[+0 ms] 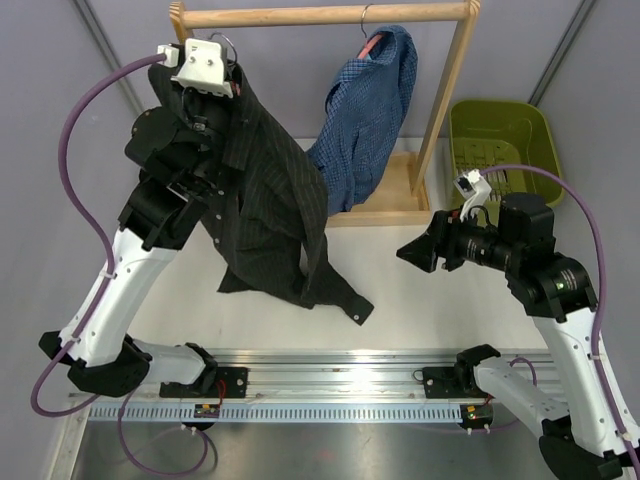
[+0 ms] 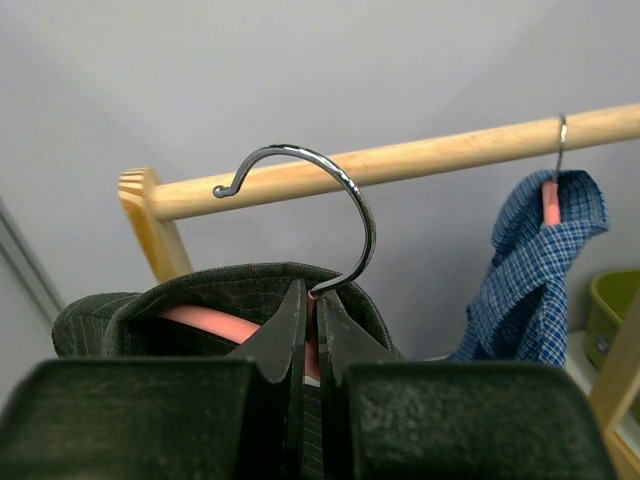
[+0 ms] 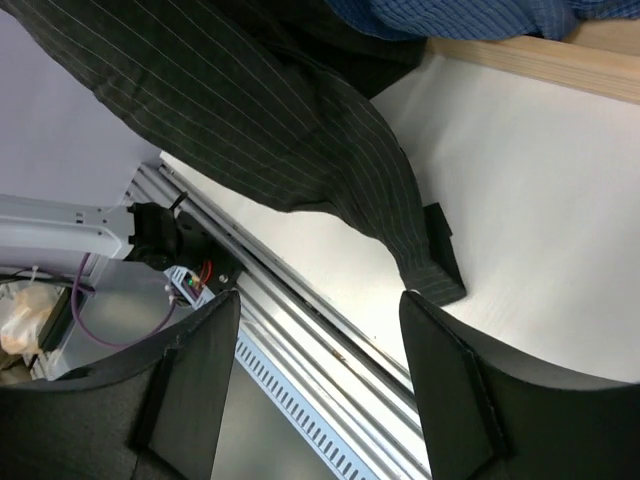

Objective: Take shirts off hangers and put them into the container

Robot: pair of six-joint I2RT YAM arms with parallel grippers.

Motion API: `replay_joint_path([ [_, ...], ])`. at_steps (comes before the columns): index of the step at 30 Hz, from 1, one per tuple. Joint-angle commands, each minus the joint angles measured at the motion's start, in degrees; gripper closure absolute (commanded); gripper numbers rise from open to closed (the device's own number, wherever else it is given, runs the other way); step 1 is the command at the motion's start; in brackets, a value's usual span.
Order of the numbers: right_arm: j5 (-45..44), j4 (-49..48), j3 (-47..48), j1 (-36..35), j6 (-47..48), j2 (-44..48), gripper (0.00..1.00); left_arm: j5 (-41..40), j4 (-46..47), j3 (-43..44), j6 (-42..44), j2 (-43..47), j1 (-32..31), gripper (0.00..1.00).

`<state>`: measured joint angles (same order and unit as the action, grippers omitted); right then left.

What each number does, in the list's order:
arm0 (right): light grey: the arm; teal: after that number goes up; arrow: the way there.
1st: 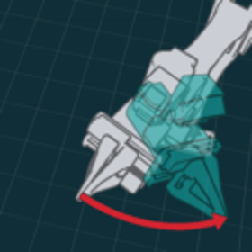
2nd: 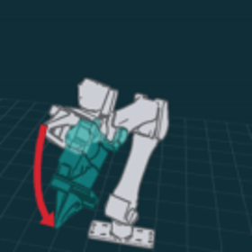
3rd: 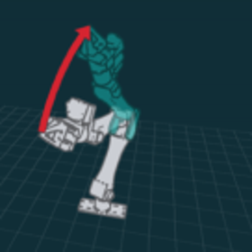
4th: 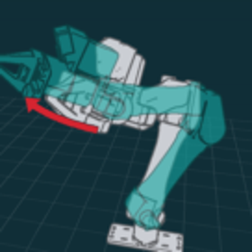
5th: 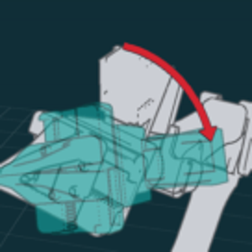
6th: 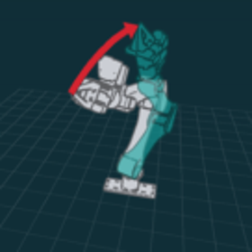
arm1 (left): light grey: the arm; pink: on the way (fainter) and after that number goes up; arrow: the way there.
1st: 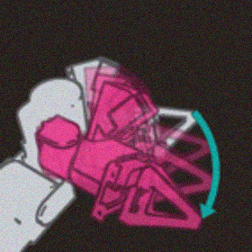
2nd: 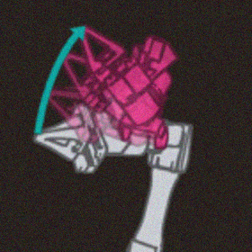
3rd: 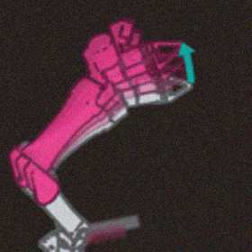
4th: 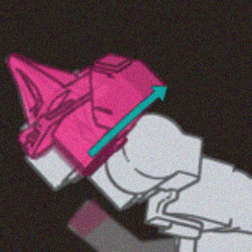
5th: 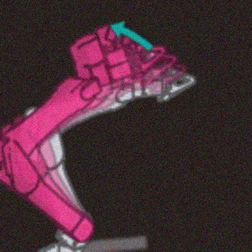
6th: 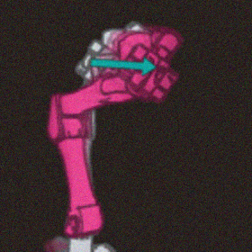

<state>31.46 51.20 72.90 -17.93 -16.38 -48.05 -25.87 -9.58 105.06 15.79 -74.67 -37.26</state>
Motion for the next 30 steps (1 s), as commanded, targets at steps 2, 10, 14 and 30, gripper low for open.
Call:
replay_joint_path([
  [2,5.8,-6.9,1.4,0.0,-0.4,-0.4,0.26,7.3,-0.3,2.5,-8.2,-0.6,-0.6,1.0],
  [10,9.2,-14.1,1.6,-0.1,-2.3,-4.4,0.26,10.0,-0.3,-1.0,-13.5,-1.6,-7.6,1.0],
  [14,11.3,-17.4,1.9,-0.9,-3.7,-5.6,0.25,9.3,0.4,0.9,-13.9,-4.7,-9.9,1.0],
  [30,11.6,-17.5,0.5,-3.4,-3.1,-3.3,0.21,6.9,0.2,11.7,-10.9,-16.6,-9.8,1.0],
])
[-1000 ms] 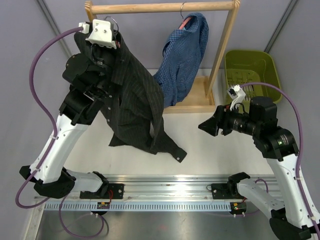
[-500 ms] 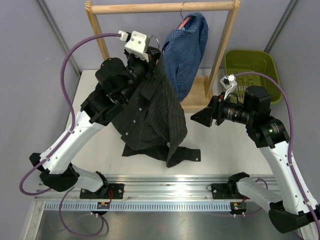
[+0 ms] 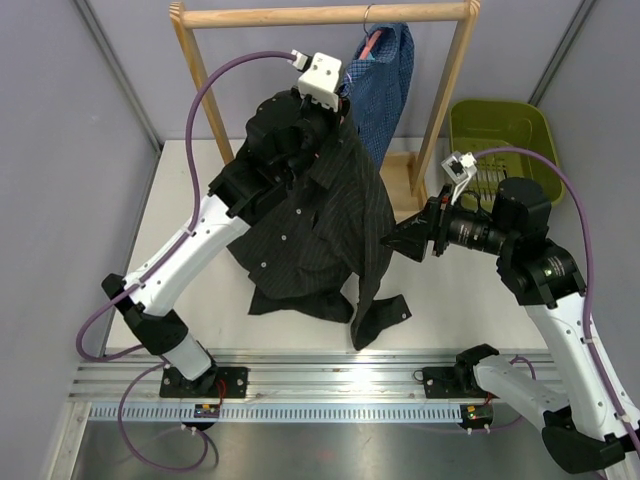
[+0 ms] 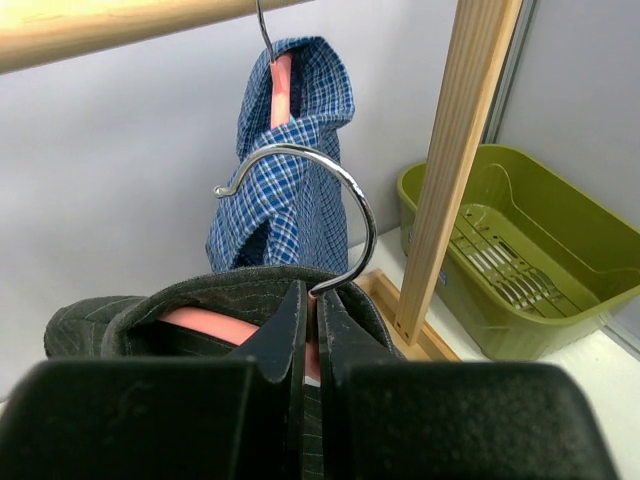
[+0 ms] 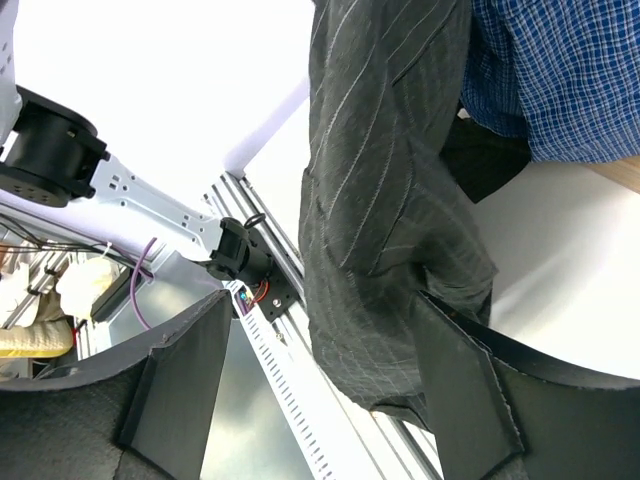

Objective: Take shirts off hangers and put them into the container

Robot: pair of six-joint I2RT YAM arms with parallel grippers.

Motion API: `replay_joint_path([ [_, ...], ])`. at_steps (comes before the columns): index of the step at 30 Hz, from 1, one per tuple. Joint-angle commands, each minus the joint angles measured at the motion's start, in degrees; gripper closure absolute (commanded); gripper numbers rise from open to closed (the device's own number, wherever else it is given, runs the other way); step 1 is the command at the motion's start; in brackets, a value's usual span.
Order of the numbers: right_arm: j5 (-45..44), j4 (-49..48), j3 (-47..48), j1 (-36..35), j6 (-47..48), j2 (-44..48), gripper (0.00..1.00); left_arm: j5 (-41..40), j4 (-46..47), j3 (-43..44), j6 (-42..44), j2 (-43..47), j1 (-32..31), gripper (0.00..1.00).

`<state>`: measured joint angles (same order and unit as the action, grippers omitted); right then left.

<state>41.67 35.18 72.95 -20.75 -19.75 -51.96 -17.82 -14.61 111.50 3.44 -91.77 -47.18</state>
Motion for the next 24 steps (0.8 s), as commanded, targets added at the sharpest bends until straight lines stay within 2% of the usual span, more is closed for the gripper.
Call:
replay_joint_path([
  [1,1.0,-1.3,0.4,-0.7,0.5,0.8,0.21,-1.2,4.7,5.9,1.7,-0.1,0.3,1.0],
  [7,1.5,-2.1,-1.2,-0.6,0.5,0.4,0.21,0.2,4.2,8.7,0.7,-0.5,0.7,1.0],
  [15,3.3,-5.1,-3.0,-0.8,-0.4,-1.1,0.33,0.5,2.7,14.9,1.7,-3.1,0.8,1.0],
  [18,4.0,-5.8,-3.6,-0.9,-0.6,-1.4,0.42,0.8,2.5,16.6,1.7,-3.8,0.8,1.0],
  [21,4.3,-6.3,-4.5,-1.0,-0.6,-1.6,0.61,1.0,2.7,17.2,1.8,-4.2,0.9,1.0],
  [22,4.3,-6.0,-4.5,-1.0,-0.5,-1.5,0.72,0.5,2.9,17.3,2.0,-4.2,1.0,1.0],
  [24,4.2,-5.8,-4.7,-1.2,-0.5,-1.4,0.83,0.5,3.1,17.4,2.0,-4.2,1.9,1.0],
])
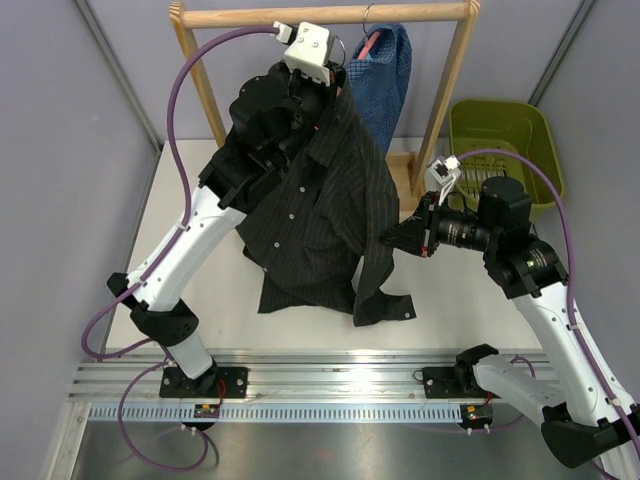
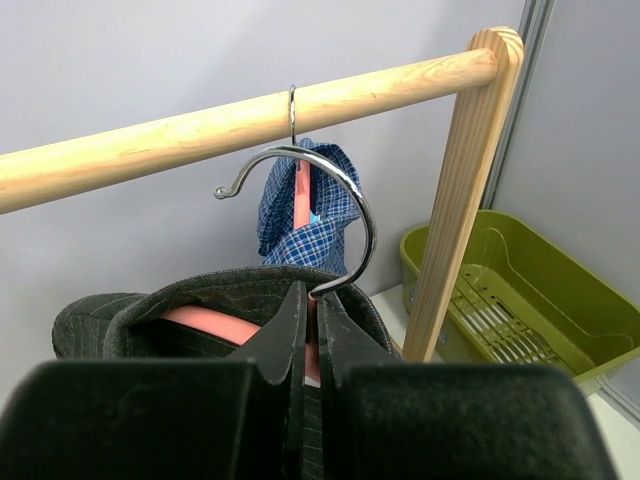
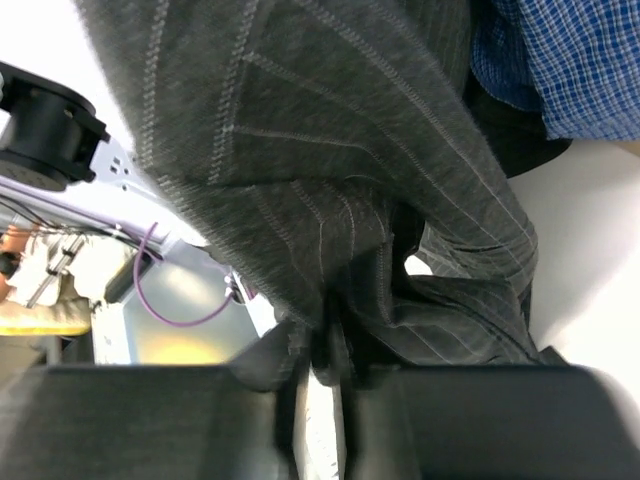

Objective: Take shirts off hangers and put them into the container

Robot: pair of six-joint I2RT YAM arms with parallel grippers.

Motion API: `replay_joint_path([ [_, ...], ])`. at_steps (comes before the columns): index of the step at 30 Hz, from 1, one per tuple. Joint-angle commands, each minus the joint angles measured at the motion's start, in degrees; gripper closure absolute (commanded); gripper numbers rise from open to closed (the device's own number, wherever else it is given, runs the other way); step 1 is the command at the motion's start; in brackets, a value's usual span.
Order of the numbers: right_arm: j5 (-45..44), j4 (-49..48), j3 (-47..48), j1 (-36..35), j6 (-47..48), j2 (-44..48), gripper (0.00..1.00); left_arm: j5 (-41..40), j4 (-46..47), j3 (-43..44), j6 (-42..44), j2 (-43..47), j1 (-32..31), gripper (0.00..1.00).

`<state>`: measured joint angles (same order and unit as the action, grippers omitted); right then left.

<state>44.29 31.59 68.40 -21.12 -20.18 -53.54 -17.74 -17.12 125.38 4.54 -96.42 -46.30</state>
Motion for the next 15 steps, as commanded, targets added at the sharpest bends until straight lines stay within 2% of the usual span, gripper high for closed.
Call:
replay_joint_path([
  [1,1.4,-2.0,-0.1,-0.8,0.3,0.3,0.93,0.4,5.7,3.6,0.8,0.5,1.3,1.0],
  [4,0.2,0.7,0.4,-0.7,1.4,1.3,1.0,-0.5,5.6,3.6,1.8,1.1,3.1,1.0],
  [12,-8.8,9.4,1.6,-0.8,4.8,5.5,1.0,-6.3,7.3,0.6,10.0,6.7,8.6,1.0],
  [15,-12.7,11.5,1.8,-0.8,5.1,5.8,1.0,-7.3,9.5,-3.3,11.5,10.0,10.3,1.0],
])
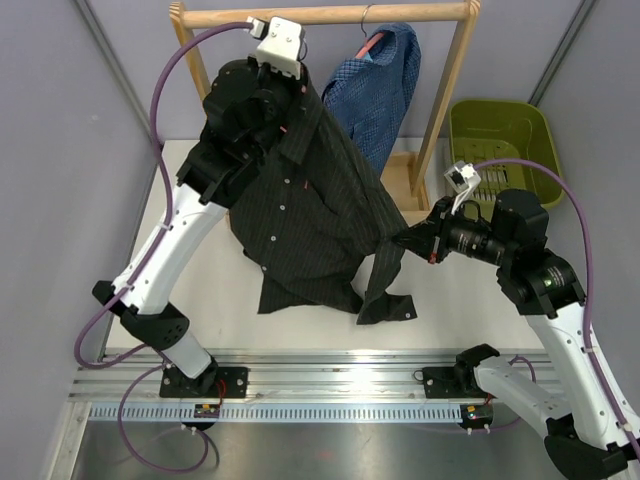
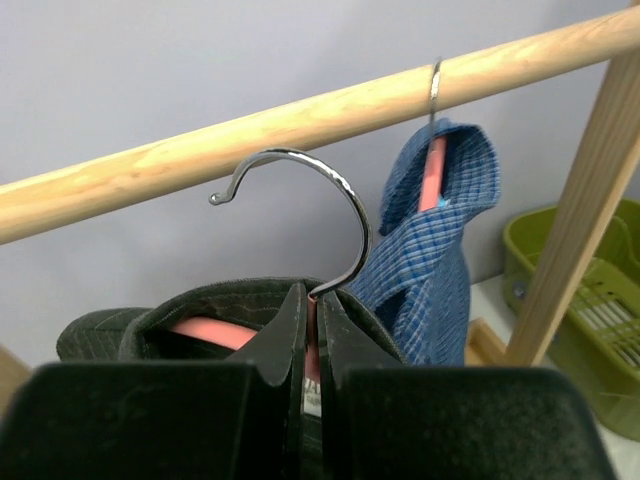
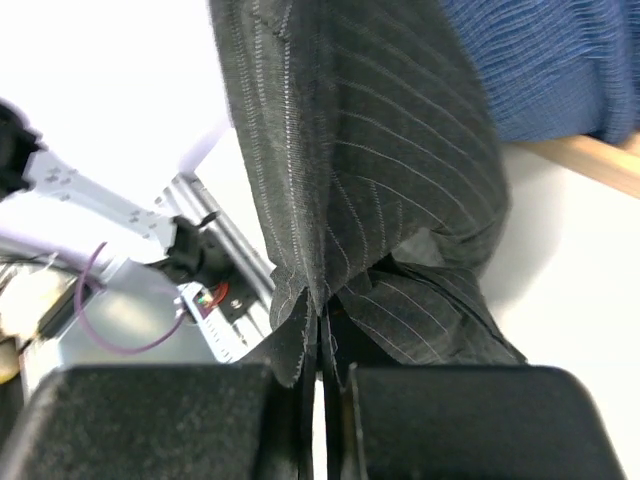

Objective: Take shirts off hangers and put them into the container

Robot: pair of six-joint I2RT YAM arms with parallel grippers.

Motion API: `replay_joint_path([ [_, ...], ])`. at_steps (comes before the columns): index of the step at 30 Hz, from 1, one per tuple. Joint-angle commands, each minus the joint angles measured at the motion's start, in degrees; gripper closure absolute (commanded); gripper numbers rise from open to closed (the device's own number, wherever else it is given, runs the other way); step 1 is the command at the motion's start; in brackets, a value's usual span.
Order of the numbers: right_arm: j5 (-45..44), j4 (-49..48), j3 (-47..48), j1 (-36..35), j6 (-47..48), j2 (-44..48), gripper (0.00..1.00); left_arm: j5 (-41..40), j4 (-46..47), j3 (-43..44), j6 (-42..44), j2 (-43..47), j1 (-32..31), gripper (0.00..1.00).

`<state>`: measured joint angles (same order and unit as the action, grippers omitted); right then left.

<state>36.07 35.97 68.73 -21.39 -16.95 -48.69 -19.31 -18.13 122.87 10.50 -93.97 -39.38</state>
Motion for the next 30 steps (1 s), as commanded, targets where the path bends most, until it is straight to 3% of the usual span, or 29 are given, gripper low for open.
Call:
replay_joint_path([
  [1,-5.8,8.2,1.8,-0.5,1.9,0.7,1.0,-6.0,10.5,-1.1,5.1,8.2,3.9,1.0],
  [4,-13.5,10.8,3.5,-0.6,1.4,0.7,1.0,-6.3,11.3,-4.0,5.6,10.6,5.4,1.0],
  [7,-28.6,14.8,6.0,-0.4,-1.5,-0.3,1.0,-6.9,12.9,-7.2,5.7,13.4,6.6,1.0],
  [8,-37.7,16.0,6.4,-0.5,-2.3,-0.8,1.0,-6.9,13.6,-7.7,5.6,14.0,7.1,1.0],
  [14,-60.7,23.0,5.3,-0.4,-7.7,-4.9,1.0,-6.9,14.4,-9.5,5.7,17.2,7.5,1.0],
  [20,-68.9,23.0,3.2,-0.4,-11.9,-3.9,1.0,-6.9,15.5,-11.2,6.0,19.4,7.5,1.0],
  [30,-69.0,22.0,0.3,-0.4,-11.4,-6.0,1.0,-5.0,13.6,-11.1,1.7,20.4,7.5,1.0],
])
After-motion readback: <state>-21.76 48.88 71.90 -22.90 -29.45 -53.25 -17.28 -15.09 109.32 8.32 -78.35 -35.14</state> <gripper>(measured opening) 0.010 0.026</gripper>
